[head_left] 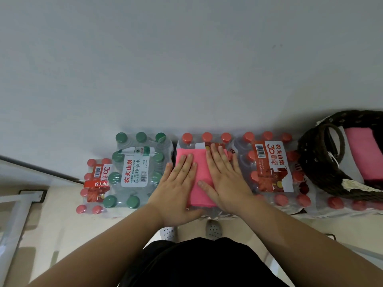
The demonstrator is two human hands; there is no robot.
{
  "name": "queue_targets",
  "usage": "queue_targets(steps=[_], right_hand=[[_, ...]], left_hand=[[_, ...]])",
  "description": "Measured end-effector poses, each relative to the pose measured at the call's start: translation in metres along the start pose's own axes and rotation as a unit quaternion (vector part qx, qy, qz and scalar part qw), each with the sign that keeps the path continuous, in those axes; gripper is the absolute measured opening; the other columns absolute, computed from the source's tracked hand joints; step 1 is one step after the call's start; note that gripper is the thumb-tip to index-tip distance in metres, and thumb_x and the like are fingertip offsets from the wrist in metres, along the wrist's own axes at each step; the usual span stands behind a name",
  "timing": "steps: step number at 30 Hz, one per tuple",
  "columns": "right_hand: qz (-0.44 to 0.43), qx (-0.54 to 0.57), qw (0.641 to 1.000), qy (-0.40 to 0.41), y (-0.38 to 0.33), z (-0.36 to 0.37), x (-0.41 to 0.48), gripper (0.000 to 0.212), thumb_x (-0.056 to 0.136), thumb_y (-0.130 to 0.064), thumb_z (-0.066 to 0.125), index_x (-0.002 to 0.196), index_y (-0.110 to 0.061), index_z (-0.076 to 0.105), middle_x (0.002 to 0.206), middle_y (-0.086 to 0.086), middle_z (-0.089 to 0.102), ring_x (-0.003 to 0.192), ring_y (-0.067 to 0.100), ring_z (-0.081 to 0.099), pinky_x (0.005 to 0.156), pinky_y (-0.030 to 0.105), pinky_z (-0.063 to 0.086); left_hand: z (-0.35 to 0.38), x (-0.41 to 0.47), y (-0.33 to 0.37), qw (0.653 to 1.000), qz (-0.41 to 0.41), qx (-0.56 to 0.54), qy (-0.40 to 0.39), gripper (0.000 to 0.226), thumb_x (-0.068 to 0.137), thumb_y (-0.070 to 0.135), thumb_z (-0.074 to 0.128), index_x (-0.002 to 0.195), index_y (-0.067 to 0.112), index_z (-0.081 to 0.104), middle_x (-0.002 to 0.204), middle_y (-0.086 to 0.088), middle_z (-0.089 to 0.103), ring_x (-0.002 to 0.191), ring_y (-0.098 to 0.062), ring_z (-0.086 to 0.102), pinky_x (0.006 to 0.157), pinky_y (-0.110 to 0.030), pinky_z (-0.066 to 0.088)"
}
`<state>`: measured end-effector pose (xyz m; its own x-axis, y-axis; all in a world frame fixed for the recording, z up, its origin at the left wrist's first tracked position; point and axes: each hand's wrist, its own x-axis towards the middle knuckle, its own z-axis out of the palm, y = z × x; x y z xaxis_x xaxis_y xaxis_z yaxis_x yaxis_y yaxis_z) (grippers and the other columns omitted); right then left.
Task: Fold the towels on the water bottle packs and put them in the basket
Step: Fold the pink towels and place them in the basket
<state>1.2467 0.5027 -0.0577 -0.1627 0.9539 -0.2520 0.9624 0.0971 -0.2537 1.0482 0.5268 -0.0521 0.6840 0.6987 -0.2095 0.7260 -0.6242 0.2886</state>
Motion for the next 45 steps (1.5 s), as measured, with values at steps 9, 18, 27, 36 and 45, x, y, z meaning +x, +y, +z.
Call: queue_targets(steps=[9, 18, 27, 36, 45], right_hand=[[0.047, -0.018, 0.999, 0.021, -0.027, -0.011, -0.001, 0.093, 0.09, -0.075, -0.005, 0.156, -0.011, -0.013, 0.163, 0.008, -0.024, 0.148, 0.021, -0.029, 0.12, 0.056, -0.012], [0.066, -0.04, 0.997, 0.014, -0.032, 0.002, 0.003, 0.102, 0.086, -0.079, -0.005, 0.157, -0.006, -0.005, 0.165, 0.014, -0.013, 0.15, 0.027, -0.022, 0.119, 0.054, -0.015], [0.06, 0.013, 0.998, 0.012, -0.031, -0.004, 0.001, 0.101, 0.083, -0.079, -0.011, 0.156, -0.009, -0.012, 0.163, 0.008, -0.022, 0.147, 0.021, -0.032, 0.118, 0.05, -0.021], [-0.02, 0.113, 0.991, -0.074, -0.007, -0.005, -0.029, 0.102, 0.076, -0.087, -0.008, 0.154, -0.022, -0.022, 0.161, -0.001, -0.028, 0.146, 0.015, -0.032, 0.122, 0.048, -0.009], [0.045, 0.519, 0.846, -0.114, 0.013, -0.039, -0.024, 0.086, 0.085, -0.078, 0.021, 0.154, -0.042, -0.014, 0.164, -0.014, 0.002, 0.149, 0.005, 0.0, 0.122, 0.033, 0.008]], left_hand=[[-0.021, 0.012, -0.011, 0.936, -0.174, -0.276, 0.131, 0.071, 0.091, 0.045, 0.057, 0.151, 0.02, 0.028, 0.139, -0.005, 0.052, 0.124, -0.021, 0.051, 0.106, -0.039, 0.043], [-0.027, 0.036, -0.013, 0.854, -0.297, -0.421, 0.072, 0.029, 0.079, 0.029, 0.075, 0.1, 0.025, 0.057, 0.088, 0.01, 0.064, 0.081, -0.009, 0.063, 0.06, -0.023, 0.047], [-0.034, 0.031, -0.008, 0.87, -0.311, -0.365, 0.115, 0.022, 0.076, 0.021, 0.073, 0.096, 0.017, 0.063, 0.083, 0.004, 0.066, 0.078, -0.015, 0.064, 0.066, -0.03, 0.052], [-0.064, 0.029, 0.015, 0.886, -0.265, -0.317, 0.212, 0.023, 0.087, 0.042, 0.066, 0.1, 0.022, 0.065, 0.085, 0.008, 0.067, 0.079, -0.012, 0.064, 0.069, -0.03, 0.051], [-0.048, 0.043, 0.059, 0.945, -0.166, -0.174, 0.221, 0.014, 0.094, 0.024, 0.055, 0.1, 0.012, 0.06, 0.088, -0.004, 0.057, 0.082, -0.021, 0.052, 0.066, -0.031, 0.034]])
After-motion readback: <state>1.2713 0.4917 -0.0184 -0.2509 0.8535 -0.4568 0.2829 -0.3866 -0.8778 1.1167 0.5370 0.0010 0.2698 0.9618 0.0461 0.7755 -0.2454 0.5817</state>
